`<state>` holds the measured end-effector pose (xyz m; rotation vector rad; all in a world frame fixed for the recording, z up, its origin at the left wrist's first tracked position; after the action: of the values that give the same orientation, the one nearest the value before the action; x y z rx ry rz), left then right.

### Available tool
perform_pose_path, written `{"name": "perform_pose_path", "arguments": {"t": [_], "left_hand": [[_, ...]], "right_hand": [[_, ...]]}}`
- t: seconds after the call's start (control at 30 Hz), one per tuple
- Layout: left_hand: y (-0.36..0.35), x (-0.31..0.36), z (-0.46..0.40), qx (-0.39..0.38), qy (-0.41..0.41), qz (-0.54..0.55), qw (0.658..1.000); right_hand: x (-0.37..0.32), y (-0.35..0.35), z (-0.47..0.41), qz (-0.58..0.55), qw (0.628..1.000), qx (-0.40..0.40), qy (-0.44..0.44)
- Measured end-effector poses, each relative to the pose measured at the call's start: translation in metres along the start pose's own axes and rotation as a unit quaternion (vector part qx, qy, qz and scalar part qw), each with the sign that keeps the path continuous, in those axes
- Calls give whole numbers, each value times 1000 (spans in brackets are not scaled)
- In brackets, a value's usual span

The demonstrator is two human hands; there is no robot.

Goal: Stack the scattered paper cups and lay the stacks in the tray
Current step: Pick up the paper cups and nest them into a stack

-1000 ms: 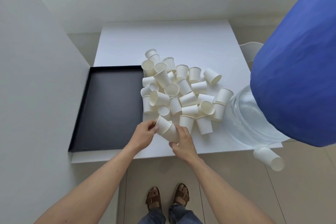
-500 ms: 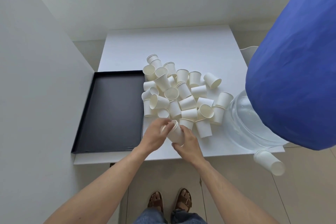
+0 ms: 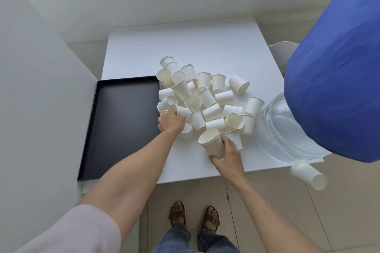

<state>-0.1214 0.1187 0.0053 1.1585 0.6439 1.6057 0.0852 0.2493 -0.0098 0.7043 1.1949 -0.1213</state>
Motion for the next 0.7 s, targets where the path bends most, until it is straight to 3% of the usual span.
{"name": "perform_pose_path", "arguments": {"t": [0.3,0.4,0.7], "left_hand": [[49,3,9,104,-98,88,986],[60,5,25,69,-160,115,978],[36,12,62,-136,-281,38,949]], "right_hand": [[-12,-11,-6,5,1000,-1,-17],[-18,-16,-13,6,1000,2,-19],[-30,-30,-14,-8,1000,-9,9]]}}
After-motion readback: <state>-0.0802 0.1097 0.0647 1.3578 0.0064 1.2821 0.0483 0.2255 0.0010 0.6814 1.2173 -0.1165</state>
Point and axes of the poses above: each hand's wrist, its own z-axis away from the middle knuckle, its own y-axis out of the back of the hand, x = y × z, the point moved 7 cm from there along -z, towards the middle knuckle, and after that the axes turned 8 degrees about -z, right-handed, at the moved point
